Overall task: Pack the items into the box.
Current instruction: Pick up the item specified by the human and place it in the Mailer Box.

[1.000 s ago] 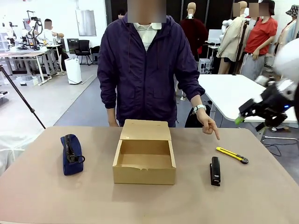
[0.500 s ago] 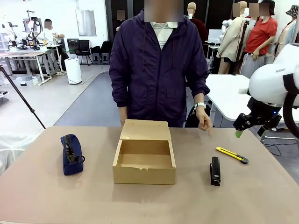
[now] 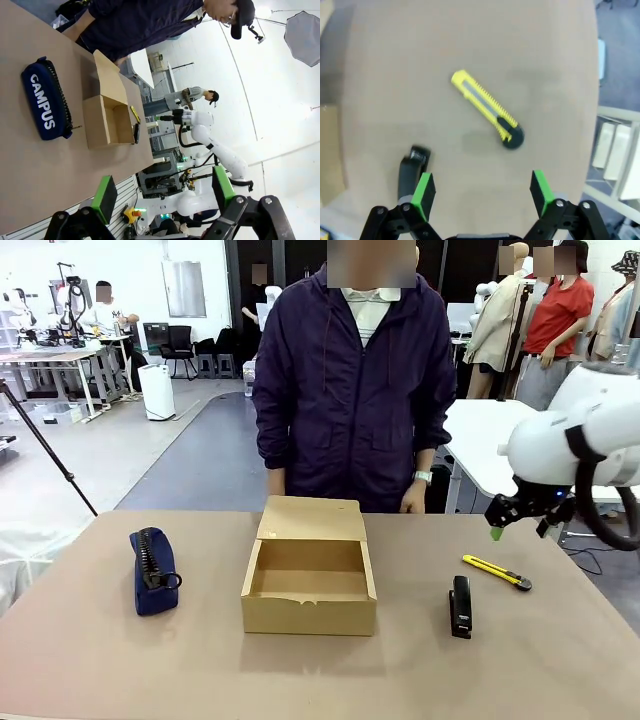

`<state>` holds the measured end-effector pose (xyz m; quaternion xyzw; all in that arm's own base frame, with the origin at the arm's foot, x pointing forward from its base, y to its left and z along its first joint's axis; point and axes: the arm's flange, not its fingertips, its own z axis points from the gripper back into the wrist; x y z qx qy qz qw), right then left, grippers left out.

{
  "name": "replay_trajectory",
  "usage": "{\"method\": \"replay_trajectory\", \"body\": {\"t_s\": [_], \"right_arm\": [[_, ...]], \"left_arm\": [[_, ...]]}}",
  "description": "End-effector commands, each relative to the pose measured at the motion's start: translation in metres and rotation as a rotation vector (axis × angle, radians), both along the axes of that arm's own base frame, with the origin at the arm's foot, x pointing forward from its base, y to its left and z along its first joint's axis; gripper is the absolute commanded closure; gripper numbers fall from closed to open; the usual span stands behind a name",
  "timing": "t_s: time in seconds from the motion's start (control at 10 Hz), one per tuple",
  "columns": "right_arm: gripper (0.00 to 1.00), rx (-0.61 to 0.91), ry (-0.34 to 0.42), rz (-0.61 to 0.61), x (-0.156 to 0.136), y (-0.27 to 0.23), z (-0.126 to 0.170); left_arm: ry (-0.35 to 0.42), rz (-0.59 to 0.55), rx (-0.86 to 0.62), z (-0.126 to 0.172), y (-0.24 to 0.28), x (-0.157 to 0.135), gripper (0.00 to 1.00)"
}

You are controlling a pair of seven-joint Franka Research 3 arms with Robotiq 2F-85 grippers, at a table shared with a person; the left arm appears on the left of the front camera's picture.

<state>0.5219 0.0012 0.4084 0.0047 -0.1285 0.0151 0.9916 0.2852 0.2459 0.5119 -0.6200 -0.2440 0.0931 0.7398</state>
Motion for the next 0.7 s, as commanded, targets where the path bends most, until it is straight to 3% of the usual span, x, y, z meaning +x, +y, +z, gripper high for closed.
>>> {"method": "replay_trajectory", "body": {"t_s": [0.0, 0.2, 0.3, 0.6], "right_arm": [[0.0, -0.014, 0.002, -0.061, 0.032, 0.005, -0.022], [0.0, -0.036, 0.032, -0.081, 0.047, 0.002, -0.043], [0.0, 0.006, 0.022, -0.027, 0.028, -0.001, -0.034], [0.0, 0.002, 0.038, -0.036, 0.038, -0.002, -0.046]], "left_arm": [[-0.019, 0.001, -0.019, 0.003, 0.001, 0.0, 0.0], [-0.019, 0.001, -0.019, 0.003, 0.001, 0.0, 0.0], [-0.019, 0.001, -0.019, 0.003, 0.001, 0.0, 0.0], [-0.019, 0.001, -0.019, 0.003, 0.001, 0.0, 0.0]]}}
